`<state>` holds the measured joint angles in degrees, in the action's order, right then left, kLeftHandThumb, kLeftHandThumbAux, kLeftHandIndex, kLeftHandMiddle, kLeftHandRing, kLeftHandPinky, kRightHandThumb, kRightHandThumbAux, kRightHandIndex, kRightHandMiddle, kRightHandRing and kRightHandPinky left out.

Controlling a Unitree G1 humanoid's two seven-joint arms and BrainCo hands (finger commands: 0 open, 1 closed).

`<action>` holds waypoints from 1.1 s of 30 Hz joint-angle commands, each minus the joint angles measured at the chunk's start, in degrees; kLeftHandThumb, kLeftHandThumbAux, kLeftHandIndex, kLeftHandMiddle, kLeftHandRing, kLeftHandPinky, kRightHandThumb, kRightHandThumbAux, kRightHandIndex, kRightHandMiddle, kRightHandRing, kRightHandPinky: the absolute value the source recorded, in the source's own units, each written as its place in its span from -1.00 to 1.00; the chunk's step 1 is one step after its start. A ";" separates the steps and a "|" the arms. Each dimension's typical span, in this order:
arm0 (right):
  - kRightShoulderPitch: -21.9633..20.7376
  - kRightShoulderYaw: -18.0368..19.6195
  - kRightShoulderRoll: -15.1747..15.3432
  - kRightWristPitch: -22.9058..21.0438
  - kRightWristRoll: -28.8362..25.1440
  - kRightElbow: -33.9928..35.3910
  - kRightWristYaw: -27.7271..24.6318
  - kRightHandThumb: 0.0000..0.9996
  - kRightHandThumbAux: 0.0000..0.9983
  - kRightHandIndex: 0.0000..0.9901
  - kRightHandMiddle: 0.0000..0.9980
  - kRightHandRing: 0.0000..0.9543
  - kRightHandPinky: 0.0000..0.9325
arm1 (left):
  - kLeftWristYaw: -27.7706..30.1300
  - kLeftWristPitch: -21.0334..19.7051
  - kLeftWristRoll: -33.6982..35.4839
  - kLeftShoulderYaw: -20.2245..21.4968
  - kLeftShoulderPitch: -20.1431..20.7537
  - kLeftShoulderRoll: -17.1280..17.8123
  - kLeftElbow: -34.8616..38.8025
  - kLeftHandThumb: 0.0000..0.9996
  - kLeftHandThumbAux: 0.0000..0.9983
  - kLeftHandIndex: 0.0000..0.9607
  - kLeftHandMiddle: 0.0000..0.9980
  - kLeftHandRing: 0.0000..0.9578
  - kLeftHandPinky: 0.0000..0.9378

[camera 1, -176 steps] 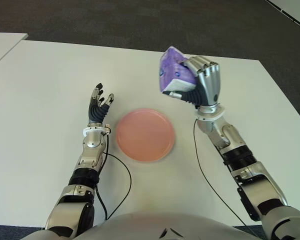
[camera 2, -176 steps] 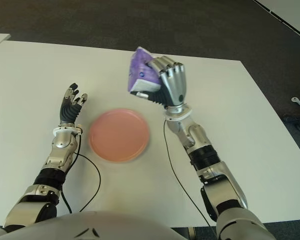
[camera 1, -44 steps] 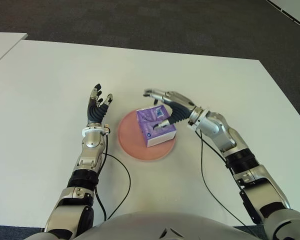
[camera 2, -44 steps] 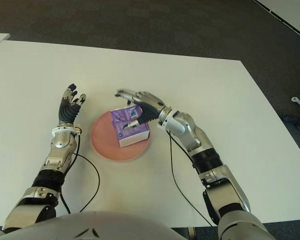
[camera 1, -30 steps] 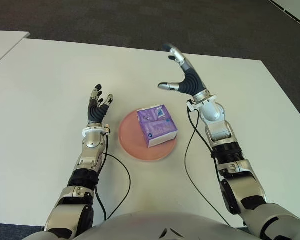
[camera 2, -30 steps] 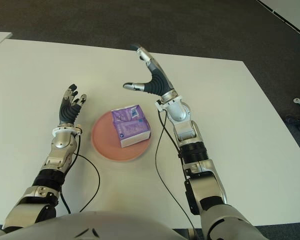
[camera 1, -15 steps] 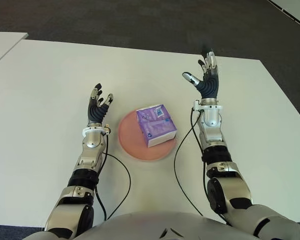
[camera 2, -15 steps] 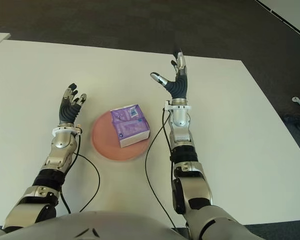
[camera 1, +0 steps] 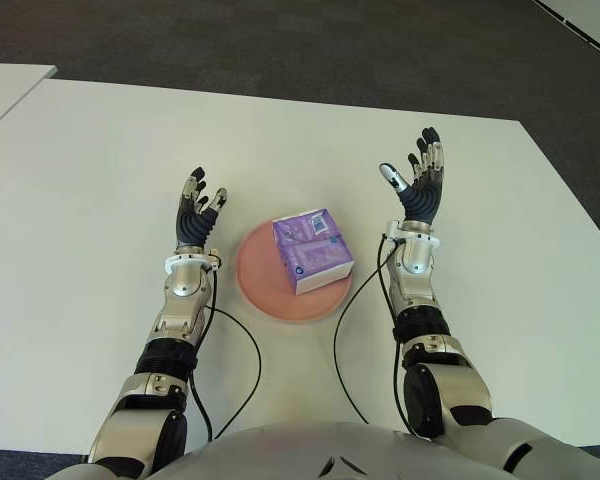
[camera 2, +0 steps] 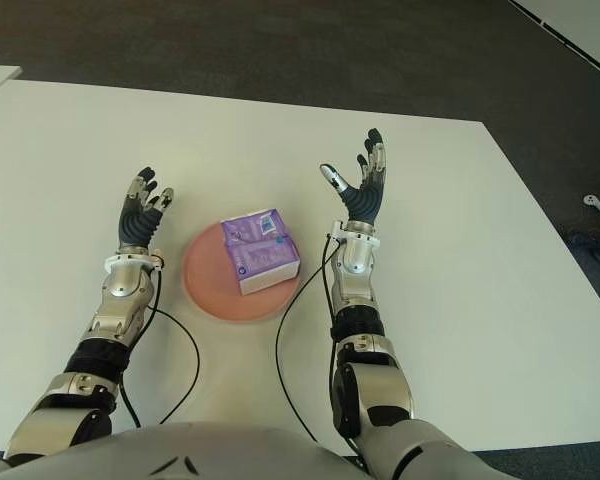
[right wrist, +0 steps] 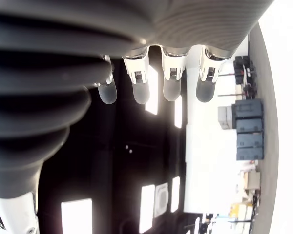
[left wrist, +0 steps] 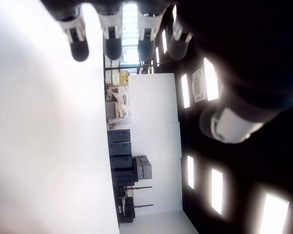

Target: Put the tissue paper into the plate.

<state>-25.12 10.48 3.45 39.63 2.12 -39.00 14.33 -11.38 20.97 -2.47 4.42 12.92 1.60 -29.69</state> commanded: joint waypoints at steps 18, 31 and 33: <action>12.25 -0.19 -0.78 -18.27 -0.03 9.34 1.04 -0.91 0.38 -0.99 -1.00 -1.00 -1.00 | 0.41 -5.69 -0.87 -1.21 -5.45 -1.73 12.86 -1.00 0.23 -1.00 -1.00 -1.00 -1.00; 15.01 -1.06 -0.01 -28.25 -2.86 12.74 -6.96 -0.84 0.36 -1.00 -1.00 -1.00 -1.00 | 1.29 -9.98 -2.33 -2.62 -6.28 -0.94 17.04 -1.00 0.20 -0.99 -1.00 -1.00 -1.00; 14.47 -1.09 0.01 -26.59 -3.39 11.02 -8.33 -0.85 0.37 -1.00 -1.00 -1.00 -1.00 | 0.98 -10.76 -2.69 -2.75 -6.21 -1.02 17.38 -1.00 0.20 -0.98 -1.00 -1.00 -1.00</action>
<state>-10.72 9.82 3.65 12.47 -0.01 -25.19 8.29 -10.54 12.01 -4.26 1.95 7.58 0.43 -12.95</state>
